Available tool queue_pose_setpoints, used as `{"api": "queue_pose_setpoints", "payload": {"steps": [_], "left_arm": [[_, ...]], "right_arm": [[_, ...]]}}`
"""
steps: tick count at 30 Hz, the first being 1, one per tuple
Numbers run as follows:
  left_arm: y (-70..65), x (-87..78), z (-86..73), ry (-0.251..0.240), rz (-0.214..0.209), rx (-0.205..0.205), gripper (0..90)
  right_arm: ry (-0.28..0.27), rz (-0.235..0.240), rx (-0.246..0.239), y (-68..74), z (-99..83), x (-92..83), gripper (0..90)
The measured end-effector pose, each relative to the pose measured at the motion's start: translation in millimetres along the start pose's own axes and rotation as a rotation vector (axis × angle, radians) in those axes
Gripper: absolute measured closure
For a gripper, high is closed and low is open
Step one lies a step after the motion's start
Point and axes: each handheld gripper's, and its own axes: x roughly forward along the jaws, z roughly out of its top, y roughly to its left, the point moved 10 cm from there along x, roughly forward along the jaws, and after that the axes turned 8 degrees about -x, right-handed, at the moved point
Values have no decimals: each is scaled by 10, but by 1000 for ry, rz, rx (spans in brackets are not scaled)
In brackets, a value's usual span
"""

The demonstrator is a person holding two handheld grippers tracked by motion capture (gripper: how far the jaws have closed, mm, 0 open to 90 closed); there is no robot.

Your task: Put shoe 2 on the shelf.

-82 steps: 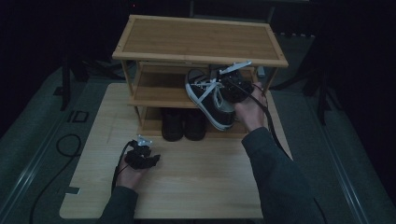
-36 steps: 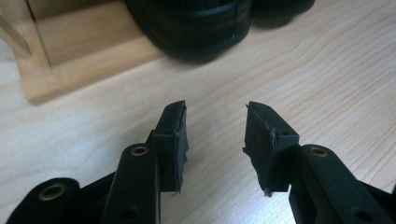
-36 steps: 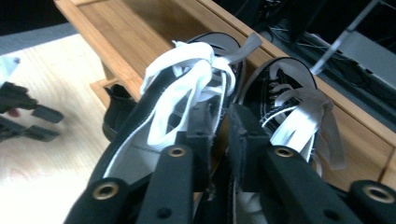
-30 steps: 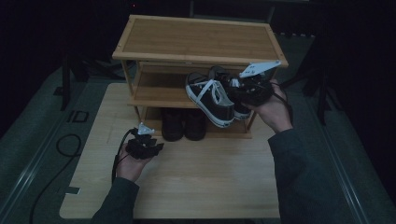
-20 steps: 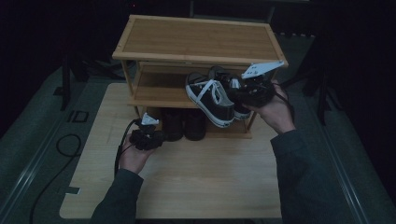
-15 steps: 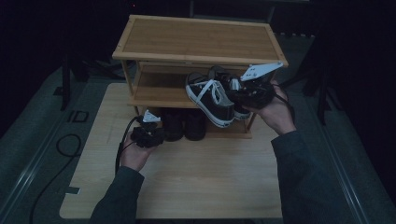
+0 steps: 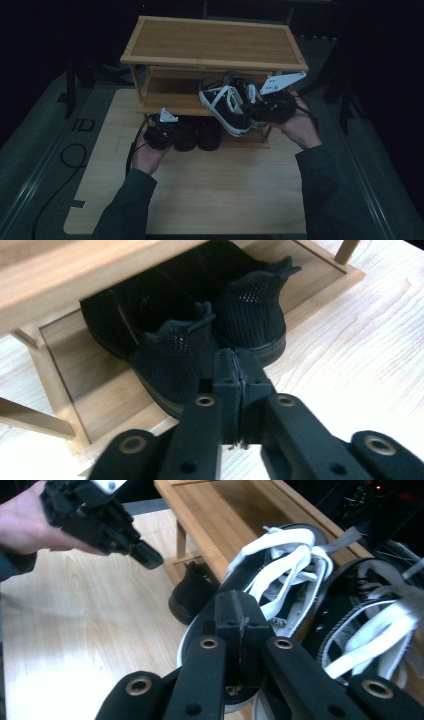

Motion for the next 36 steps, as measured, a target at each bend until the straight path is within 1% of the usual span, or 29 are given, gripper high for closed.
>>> {"api": "queue_pose_setpoints", "payload": {"steps": [4, 6, 8, 9, 15, 16, 18, 22, 27, 34, 35, 36], "left_arm": [[-5, -34, 63, -9, 4, 13, 900], [-1, -49, 95, -15, 8, 13, 900], [7, -70, 125, -16, 13, 23, 900], [3, -75, 147, -27, 14, 17, 900], [24, -103, 249, -40, 26, 28, 900], [23, -104, 267, -45, 27, 25, 900], [35, -112, 297, -43, 32, 34, 900], [41, -127, 368, -54, 38, 32, 900], [76, -115, 455, -48, 60, 55, 900], [200, -64, 580, -44, 93, 46, 900], [217, -54, 603, -50, 95, 44, 900], [215, -54, 638, -68, 77, 37, 900]], "right_arm": [[-32, 13, 0, 54, -10, -11, 900], [-49, 17, 2, 81, -7, -17, 900], [-54, 16, -4, 102, -11, -19, 900], [-56, 22, -6, 118, -15, -18, 900], [-43, 45, -16, 204, -127, 27, 900], [-41, 46, -20, 213, -152, 38, 900], [-41, 53, -18, 236, -190, 57, 900], [-27, 69, -19, 274, -276, 100, 900], [-10, 88, -16, 313, -412, 125, 900], [11, 98, -1, 311, -612, 132, 900], [13, 102, 1, 314, -630, 134, 900], [13, 105, 2, 317, -642, 135, 900]]}}
